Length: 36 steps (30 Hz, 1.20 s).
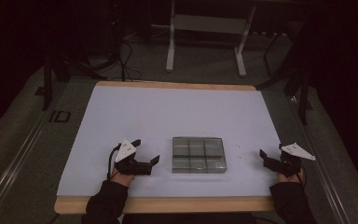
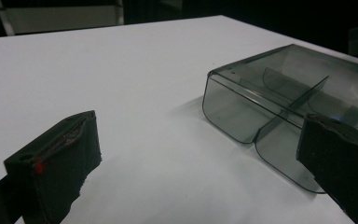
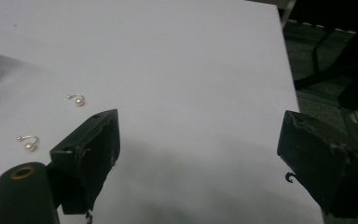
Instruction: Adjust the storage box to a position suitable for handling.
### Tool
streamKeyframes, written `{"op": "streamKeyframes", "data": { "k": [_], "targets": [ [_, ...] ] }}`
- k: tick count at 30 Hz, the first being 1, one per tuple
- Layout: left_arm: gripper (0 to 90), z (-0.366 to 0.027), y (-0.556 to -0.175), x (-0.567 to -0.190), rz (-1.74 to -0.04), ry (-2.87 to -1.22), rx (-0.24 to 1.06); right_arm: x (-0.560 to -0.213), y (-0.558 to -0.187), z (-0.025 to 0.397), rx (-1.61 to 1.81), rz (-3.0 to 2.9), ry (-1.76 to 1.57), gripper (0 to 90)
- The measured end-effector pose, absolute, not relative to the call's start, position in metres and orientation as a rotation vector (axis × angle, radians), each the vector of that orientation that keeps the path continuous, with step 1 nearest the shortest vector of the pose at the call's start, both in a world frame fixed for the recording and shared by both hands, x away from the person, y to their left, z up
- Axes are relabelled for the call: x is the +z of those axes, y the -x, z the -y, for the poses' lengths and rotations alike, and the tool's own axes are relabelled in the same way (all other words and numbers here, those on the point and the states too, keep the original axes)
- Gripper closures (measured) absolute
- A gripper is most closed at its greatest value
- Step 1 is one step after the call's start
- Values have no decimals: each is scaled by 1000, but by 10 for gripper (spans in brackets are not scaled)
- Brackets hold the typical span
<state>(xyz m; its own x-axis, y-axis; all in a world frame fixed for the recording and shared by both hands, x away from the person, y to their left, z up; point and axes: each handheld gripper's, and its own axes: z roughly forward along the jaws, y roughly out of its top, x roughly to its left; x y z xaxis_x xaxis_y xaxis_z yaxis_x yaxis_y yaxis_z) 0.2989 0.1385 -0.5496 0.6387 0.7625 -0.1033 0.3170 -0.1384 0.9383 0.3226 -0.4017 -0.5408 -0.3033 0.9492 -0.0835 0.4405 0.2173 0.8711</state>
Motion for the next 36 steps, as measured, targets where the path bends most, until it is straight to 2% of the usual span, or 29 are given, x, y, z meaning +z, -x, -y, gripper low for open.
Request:
{"op": "streamKeyframes", "data": {
  "k": [5, 7, 15, 16, 20, 21, 23, 24, 25, 27, 28, 36],
  "targets": [
    [4, -138, -302, -549, -891, -1741, 467, -541, -324, 402, 1026, -1874, -1283, 134],
    [47, -138, -301, -549, -892, -1742, 470, -541, -323, 401, 1023, -1879, -1277, 134],
    [71, -133, -303, -549, -843, -1808, 446, -542, -326, 395, 925, -1891, -1270, 128],
    [113, -134, -303, -549, -832, -1815, 435, -542, -327, 394, 912, -1905, -1270, 134],
    [129, -133, -302, -548, -812, -1823, 424, -542, -329, 392, 892, -1921, -1265, 158],
    [140, -132, -302, -548, -806, -1834, 416, -542, -328, 392, 892, -1921, -1266, 200],
    [145, -132, -302, -548, -806, -1834, 416, -542, -328, 392, 899, -1930, -1264, 200],
    [145, -128, -299, -546, -794, -1873, 410, -540, -328, 390, 920, -1959, -1274, 291],
    [145, -126, -297, -546, -781, -1892, 408, -539, -328, 389, 928, -1970, -1269, 343],
    [153, -124, -296, -545, -778, -1907, 406, -536, -326, 385, 963, -1988, -1237, 357],
    [166, -124, -296, -544, -774, -1907, 394, -534, -325, 382, 983, -2000, -1231, 400],
    [335, -116, -296, -543, -728, -1931, 336, -533, -321, 364, 1040, -2118, -1135, 563]
  ]
}}
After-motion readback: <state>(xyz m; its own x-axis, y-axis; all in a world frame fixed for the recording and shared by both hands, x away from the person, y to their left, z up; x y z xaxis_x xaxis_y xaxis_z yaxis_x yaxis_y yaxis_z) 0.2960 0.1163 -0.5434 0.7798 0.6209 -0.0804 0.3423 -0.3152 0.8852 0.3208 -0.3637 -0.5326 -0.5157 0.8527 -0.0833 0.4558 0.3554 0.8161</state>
